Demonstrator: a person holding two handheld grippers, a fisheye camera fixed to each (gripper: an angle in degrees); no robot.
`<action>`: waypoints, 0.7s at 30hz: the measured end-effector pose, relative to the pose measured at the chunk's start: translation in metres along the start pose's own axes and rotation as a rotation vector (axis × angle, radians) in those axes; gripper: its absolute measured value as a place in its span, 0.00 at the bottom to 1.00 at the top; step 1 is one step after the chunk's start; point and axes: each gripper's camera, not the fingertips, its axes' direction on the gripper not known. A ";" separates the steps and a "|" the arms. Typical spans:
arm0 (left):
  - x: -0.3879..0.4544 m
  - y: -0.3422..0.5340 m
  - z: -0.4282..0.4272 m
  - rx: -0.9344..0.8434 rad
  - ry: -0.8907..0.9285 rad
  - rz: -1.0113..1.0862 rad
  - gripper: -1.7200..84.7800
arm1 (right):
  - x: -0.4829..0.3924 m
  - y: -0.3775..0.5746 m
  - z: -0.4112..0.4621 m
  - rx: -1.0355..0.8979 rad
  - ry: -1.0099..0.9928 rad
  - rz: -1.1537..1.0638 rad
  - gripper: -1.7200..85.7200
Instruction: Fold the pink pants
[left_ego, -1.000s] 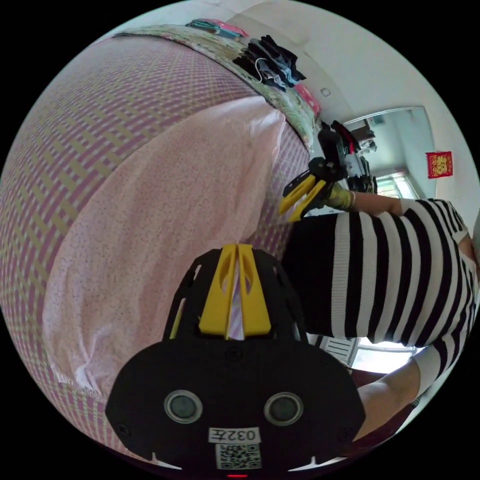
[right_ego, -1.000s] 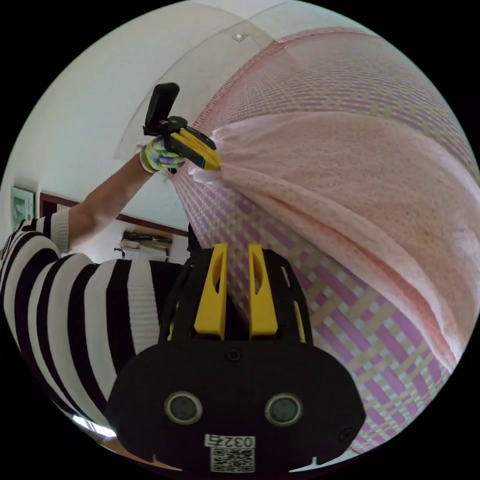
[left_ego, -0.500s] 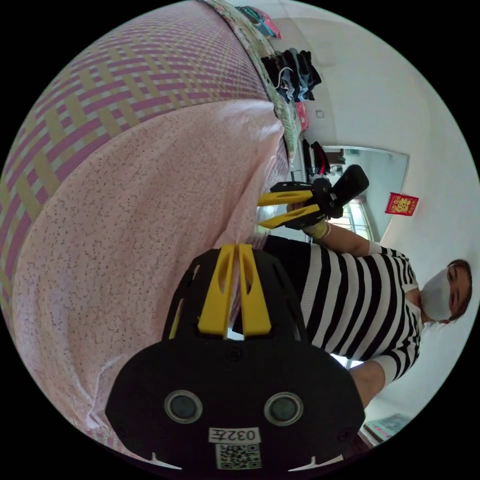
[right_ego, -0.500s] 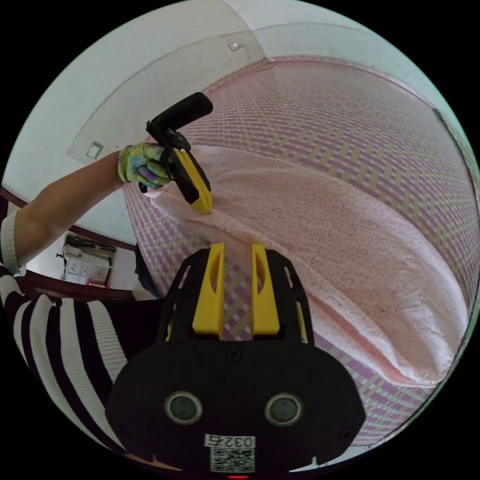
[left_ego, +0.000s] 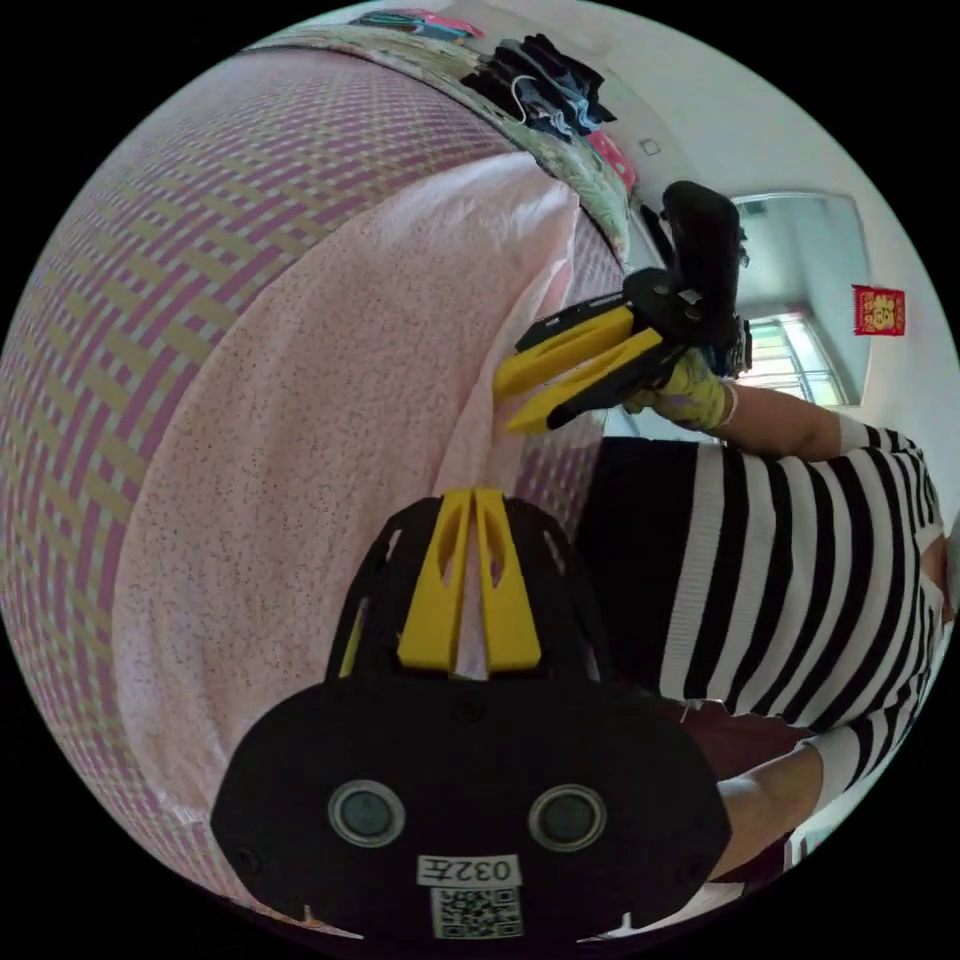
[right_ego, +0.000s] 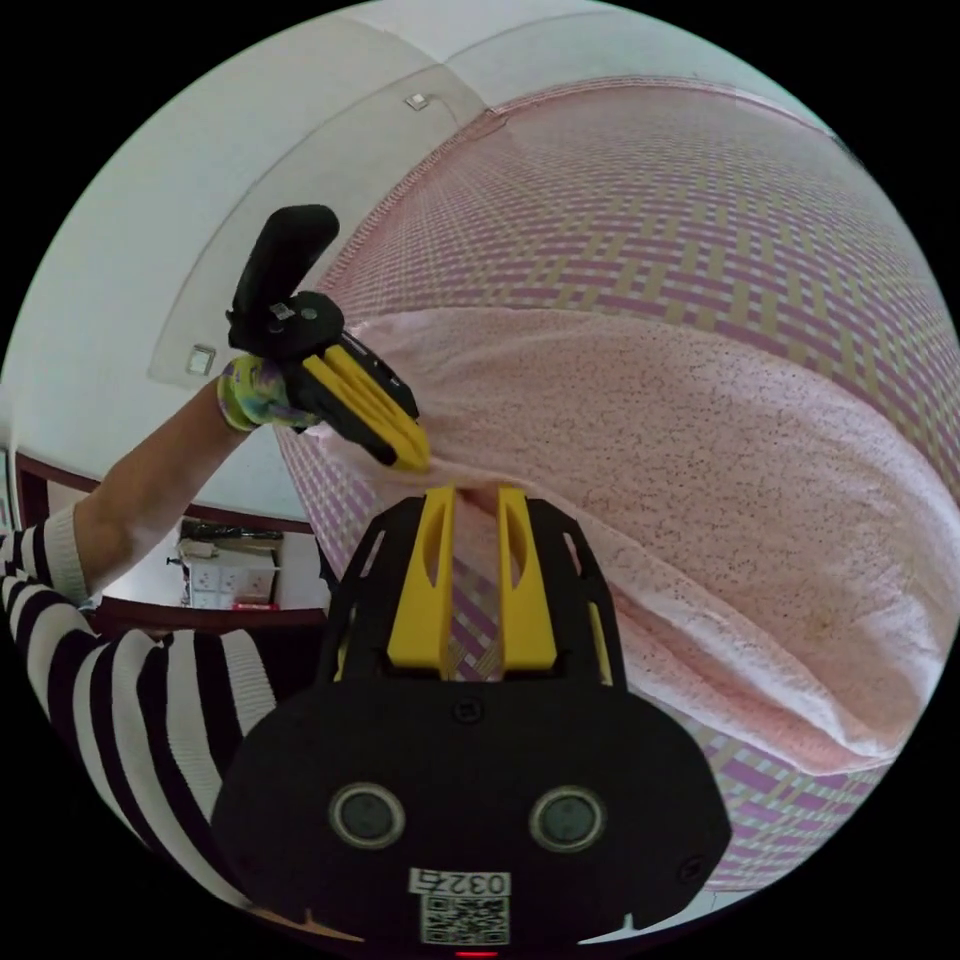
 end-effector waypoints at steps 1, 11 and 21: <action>-0.004 0.003 -0.010 0.042 0.038 -0.011 0.01 | 0.003 0.002 0.005 -0.008 -0.007 -0.012 0.10; -0.021 0.026 -0.026 0.115 0.222 -0.096 0.01 | 0.023 0.047 0.054 -0.216 -0.134 -0.122 0.10; 0.016 0.030 -0.019 0.142 0.339 -0.052 0.01 | 0.051 0.005 0.073 -0.141 -0.099 -0.122 0.13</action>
